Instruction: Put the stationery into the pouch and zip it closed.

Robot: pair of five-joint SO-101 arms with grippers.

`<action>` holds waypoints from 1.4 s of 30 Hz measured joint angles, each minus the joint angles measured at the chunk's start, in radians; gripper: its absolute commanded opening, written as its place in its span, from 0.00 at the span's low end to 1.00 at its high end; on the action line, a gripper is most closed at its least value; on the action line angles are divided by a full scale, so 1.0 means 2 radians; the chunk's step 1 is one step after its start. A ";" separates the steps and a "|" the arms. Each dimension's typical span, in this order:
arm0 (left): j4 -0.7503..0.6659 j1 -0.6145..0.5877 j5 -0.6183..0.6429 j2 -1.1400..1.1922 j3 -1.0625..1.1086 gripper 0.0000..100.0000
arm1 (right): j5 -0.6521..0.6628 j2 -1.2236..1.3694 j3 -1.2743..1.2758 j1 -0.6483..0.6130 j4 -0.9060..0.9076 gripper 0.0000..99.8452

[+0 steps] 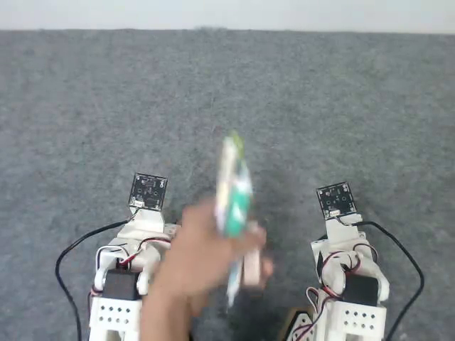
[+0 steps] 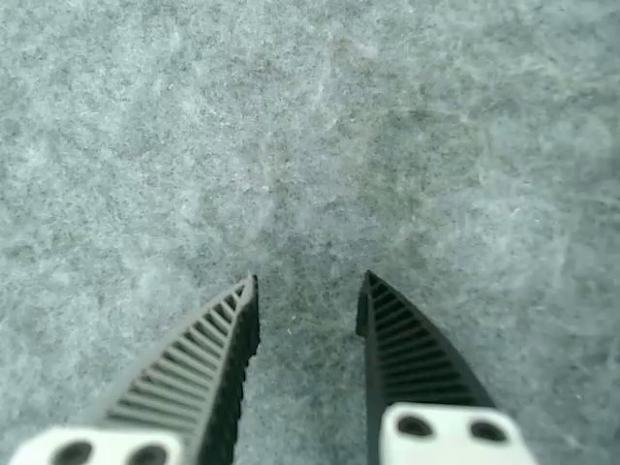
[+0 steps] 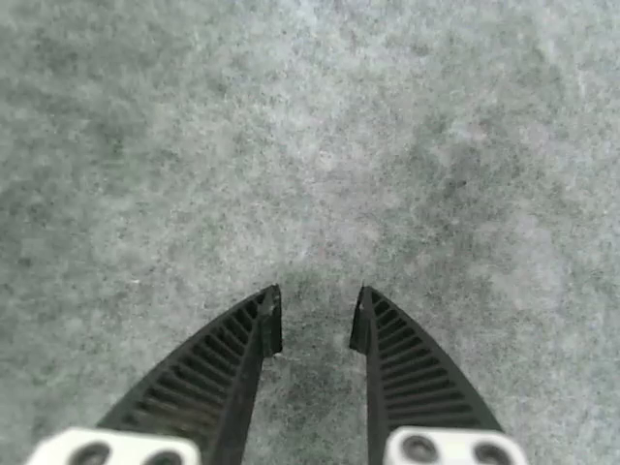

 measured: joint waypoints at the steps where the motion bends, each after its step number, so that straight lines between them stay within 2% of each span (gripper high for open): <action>1: 0.000 0.000 0.000 0.000 0.000 0.16 | 0.000 0.000 0.000 0.000 0.000 0.12; 42: 0.000 0.000 0.000 0.000 0.000 0.16 | 0.000 0.000 0.000 -0.029 0.002 0.12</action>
